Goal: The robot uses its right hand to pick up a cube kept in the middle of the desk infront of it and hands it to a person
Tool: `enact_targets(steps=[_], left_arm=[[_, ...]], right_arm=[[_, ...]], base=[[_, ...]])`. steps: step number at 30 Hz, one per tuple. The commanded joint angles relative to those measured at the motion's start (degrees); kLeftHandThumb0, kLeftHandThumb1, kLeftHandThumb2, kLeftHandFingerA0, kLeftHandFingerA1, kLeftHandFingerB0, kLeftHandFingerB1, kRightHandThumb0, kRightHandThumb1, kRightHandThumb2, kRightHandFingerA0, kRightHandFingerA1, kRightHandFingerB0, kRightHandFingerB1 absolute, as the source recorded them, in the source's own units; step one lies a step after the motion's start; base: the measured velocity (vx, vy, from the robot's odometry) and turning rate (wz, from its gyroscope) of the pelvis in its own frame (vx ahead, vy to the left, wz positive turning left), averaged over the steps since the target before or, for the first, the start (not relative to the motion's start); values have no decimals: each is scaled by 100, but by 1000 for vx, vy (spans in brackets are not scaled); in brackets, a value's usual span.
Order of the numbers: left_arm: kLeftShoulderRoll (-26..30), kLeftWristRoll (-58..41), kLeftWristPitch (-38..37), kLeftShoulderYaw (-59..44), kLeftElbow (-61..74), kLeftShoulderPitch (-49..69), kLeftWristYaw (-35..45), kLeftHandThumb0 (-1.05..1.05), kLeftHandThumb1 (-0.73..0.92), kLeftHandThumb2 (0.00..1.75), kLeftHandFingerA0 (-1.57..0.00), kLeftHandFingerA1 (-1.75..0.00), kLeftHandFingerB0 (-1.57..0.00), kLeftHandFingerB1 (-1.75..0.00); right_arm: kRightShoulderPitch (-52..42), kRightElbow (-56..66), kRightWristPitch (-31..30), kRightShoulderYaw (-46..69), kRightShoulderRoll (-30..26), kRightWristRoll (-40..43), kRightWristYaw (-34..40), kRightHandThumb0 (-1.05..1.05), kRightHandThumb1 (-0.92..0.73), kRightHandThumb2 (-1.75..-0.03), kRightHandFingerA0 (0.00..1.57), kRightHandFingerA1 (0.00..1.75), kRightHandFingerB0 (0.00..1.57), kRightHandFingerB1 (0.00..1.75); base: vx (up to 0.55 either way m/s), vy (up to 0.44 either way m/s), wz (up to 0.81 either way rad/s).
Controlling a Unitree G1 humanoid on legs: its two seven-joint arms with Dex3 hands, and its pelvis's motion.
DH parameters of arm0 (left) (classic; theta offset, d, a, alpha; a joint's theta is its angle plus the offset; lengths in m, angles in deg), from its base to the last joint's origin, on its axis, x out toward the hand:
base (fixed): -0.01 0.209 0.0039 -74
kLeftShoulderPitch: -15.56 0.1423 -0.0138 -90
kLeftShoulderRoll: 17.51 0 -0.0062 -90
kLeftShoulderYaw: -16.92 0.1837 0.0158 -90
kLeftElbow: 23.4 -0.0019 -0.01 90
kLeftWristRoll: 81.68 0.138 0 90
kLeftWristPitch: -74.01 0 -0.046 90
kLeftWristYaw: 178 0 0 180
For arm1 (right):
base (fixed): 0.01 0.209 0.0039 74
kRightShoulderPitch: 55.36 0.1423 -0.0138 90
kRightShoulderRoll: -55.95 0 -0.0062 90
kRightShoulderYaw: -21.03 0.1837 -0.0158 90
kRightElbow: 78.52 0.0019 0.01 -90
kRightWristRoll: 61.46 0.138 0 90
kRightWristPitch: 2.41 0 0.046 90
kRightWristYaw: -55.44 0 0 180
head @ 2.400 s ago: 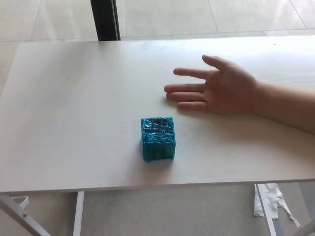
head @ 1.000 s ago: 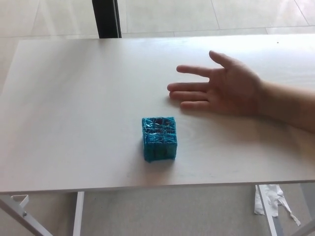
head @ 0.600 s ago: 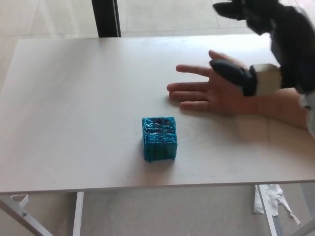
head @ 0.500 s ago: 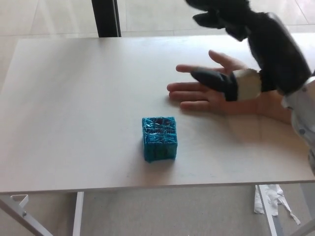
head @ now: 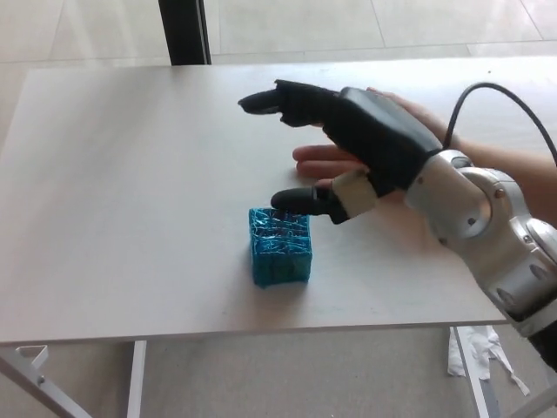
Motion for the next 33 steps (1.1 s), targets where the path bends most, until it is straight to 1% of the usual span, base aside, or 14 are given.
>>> enact_targets(steps=[1,2,16,17,19,20,23,24,25,26,27,31,32,33], left_arm=[[111,16,-100,62,-20,-70,54,-65,47,88,-62,-71,-51,-56],[121,48,-74,99,-13,-70,57,-64,60,59,-59,-60,-55,-42],[146,103,-136,312,18,-75,66,-65,64,59,-57,-57,-53,-42],[143,98,-112,319,-2,-95,45,-66,64,59,-57,-56,-53,-42],[161,157,-164,400,23,-74,12,-70,65,60,-61,-61,-54,-43],[177,81,-51,366,48,-92,20,-70,52,93,-53,-67,-39,-54],[211,147,-79,461,63,-92,20,-69,67,60,-57,-60,-49,-43],[207,127,-81,455,44,-94,17,-69,67,60,-57,-59,-47,-42],[199,150,-127,485,39,-87,-12,-72,67,60,-59,-64,-49,-43],[190,149,-138,494,40,-86,-15,-71,68,60,-60,-66,-49,-43],[187,143,-149,498,41,-83,-1,-71,68,61,-58,-63,-49,-44],[191,121,-163,502,43,-65,17,-70,68,60,-61,-67,-54,-45],[206,145,-162,532,56,-60,31,-71,70,61,-57,-61,-53,-43],[229,180,-160,577,76,-51,52,-71,70,61,-57,-61,-53,-43]], right_arm=[[481,-593,-354,-669,89,-1436,-57,-79,-61,-60,25,60,36,40],[462,-689,-360,-771,141,-1493,-25,-79,-62,-60,23,61,35,41],[68,-934,-960,-1207,488,-1943,-124,-88,-67,-61,19,68,27,47],[81,-916,-1026,-1234,487,-2013,-232,-90,-52,-94,19,65,20,53],[112,-901,-1196,-1294,487,-2061,-543,-91,-55,-102,16,64,16,54],[158,-896,-1326,-1326,503,-2078,-777,-97,-74,-63,15,70,15,48],[257,-829,-1596,-1407,508,-2217,-1132,-101,-76,-64,20,76,12,47],[336,-800,-1724,-1493,493,-2343,-1352,-98,-57,-103,22,69,7,50],[410,-784,-1845,-1559,488,-2424,-1573,-104,-76,-63,22,74,7,43],[480,-753,-2035,-1607,497,-2453,-1858,-42,-21,-94,7,56,0,53],[565,-737,-2167,-1686,488,-2503,-2139,-100,-66,-61,14,65,3,37],[686,-639,-2368,-2027,390,-2973,-2520,-94,-57,-58,24,71,7,39],[575,-615,-2454,-1995,435,-3034,-2302,-75,-40,-79,73,122,12,50],[408,-585,-2568,-1943,501,-3116,-1959,-75,-40,-79,73,122,12,50]], base=[[0,0,0],[0,0,0],[0,0,0],[0,0,0],[0,0,0],[0,0,0],[0,0,0],[0,0,0],[0,0,0],[0,0,0],[0,0,0],[0,0,0],[0,0,0],[0,0,0]])
